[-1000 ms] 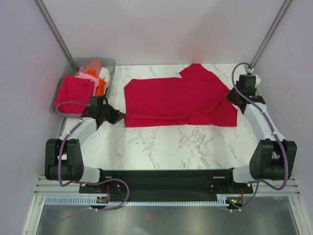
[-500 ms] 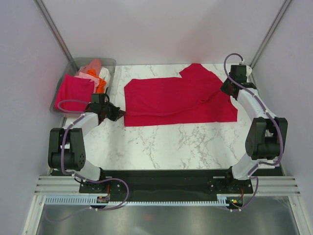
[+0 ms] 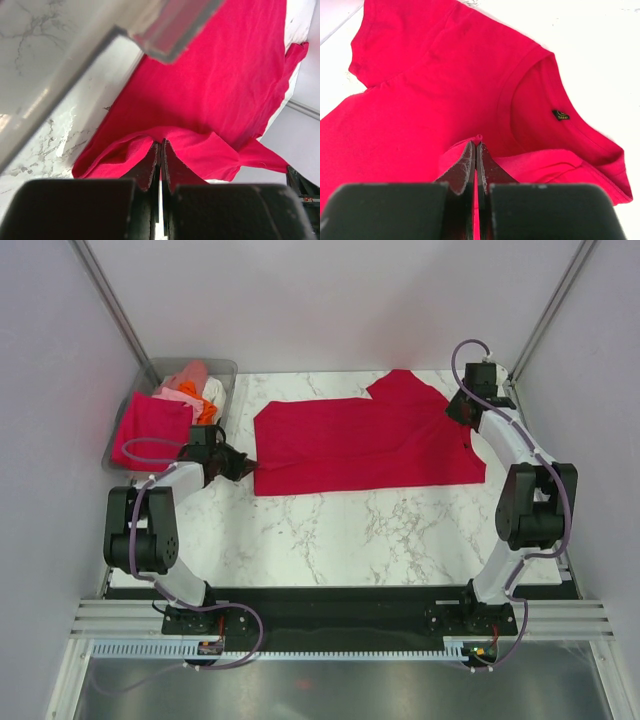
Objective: Fold and stack the t-shirts
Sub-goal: Fold the tshirt
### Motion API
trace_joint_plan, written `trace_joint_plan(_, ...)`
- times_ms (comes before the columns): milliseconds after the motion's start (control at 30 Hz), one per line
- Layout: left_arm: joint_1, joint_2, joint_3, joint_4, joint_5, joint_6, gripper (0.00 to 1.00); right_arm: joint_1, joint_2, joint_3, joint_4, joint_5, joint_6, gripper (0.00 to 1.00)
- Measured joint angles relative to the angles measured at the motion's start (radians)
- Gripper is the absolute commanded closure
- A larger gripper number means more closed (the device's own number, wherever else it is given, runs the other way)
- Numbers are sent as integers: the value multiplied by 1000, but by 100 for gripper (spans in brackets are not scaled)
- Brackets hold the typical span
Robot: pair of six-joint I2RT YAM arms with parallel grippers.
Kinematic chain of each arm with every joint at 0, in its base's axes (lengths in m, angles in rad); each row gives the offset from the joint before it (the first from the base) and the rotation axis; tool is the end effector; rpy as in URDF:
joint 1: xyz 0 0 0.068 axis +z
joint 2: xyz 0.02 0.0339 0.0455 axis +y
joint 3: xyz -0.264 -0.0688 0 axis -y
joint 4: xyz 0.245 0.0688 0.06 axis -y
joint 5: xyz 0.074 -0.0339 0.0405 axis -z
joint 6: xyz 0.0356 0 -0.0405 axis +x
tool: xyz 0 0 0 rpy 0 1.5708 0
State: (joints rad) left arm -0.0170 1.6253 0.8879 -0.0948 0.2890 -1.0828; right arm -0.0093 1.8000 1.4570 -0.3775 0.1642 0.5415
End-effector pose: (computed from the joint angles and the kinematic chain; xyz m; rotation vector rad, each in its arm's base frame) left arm 0.3287 -0.0157 0.1768 -1.1640 2.2544 -0.8267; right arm 0.4128 -0.0097 0.2727 0.7016 2.1706 0.0904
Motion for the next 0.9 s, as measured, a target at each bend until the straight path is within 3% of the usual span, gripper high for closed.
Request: trace_joint_plan(900,43,57,31,52,9,-5,98,38,81,96,0,18,0,100)
